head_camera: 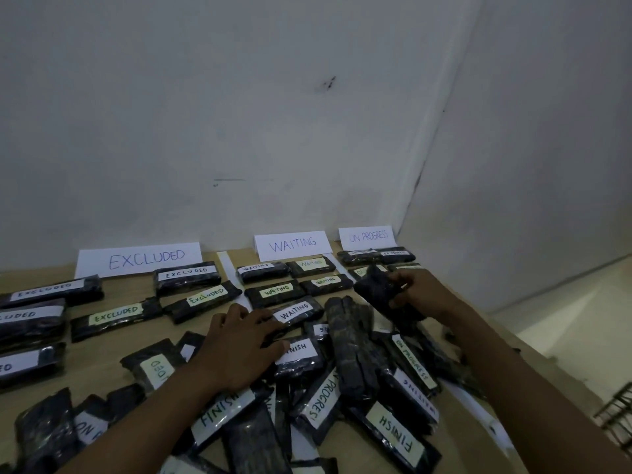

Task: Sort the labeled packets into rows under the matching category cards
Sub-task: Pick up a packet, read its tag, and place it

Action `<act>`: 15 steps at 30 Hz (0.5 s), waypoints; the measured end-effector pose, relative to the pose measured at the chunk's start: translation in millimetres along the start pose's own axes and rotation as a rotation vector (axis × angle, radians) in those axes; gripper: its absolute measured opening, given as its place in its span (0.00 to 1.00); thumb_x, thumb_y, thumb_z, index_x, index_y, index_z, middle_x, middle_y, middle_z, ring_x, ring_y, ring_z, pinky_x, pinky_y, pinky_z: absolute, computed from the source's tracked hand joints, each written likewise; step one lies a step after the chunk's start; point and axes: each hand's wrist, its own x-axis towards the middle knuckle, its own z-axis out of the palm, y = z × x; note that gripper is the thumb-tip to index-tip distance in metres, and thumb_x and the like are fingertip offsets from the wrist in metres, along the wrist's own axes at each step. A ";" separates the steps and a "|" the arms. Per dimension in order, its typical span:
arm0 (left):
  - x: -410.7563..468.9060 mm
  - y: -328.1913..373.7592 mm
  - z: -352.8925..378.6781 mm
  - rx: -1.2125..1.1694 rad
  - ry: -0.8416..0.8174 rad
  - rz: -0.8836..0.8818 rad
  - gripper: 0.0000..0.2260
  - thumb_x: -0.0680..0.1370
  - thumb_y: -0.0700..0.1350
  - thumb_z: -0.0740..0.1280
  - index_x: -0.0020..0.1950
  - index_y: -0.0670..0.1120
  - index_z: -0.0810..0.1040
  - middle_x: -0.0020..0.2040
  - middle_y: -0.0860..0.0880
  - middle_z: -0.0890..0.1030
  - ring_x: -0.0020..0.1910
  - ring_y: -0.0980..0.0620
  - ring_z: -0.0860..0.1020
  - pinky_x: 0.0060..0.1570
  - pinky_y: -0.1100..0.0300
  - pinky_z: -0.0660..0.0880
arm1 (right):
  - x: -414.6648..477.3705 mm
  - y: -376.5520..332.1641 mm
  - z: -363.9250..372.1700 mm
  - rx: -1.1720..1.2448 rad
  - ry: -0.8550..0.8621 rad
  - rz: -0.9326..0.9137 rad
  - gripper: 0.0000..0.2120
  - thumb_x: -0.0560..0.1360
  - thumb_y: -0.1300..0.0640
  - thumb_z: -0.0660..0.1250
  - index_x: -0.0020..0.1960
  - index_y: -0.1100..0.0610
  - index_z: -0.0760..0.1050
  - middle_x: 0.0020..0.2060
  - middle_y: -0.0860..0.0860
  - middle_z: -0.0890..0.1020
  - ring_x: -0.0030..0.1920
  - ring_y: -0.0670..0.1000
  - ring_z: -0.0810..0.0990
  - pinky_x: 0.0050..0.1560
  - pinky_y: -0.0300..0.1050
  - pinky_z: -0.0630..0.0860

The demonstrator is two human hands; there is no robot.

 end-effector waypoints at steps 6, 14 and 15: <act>1.9 -2.0 2.2 -0.033 0.031 -0.007 0.33 0.70 0.71 0.42 0.71 0.62 0.66 0.74 0.60 0.61 0.68 0.52 0.58 0.63 0.53 0.54 | -23.0 -17.2 -4.1 0.175 0.295 -0.280 0.18 0.66 0.68 0.75 0.52 0.52 0.81 0.35 0.42 0.81 0.37 0.45 0.79 0.42 0.42 0.77; -1.0 1.2 0.9 -0.048 0.074 0.003 0.37 0.66 0.73 0.39 0.68 0.62 0.69 0.71 0.63 0.64 0.64 0.54 0.60 0.59 0.56 0.55 | -53.4 -44.1 23.0 0.646 0.033 -0.246 0.13 0.77 0.55 0.57 0.53 0.56 0.79 0.47 0.58 0.84 0.42 0.58 0.82 0.42 0.52 0.77; -1.2 1.1 0.8 -0.044 0.073 0.005 0.34 0.69 0.73 0.42 0.68 0.62 0.69 0.71 0.63 0.65 0.64 0.54 0.60 0.59 0.56 0.55 | -55.7 -47.1 27.7 0.650 0.019 -0.242 0.13 0.74 0.49 0.61 0.51 0.57 0.78 0.47 0.59 0.82 0.43 0.57 0.81 0.42 0.52 0.77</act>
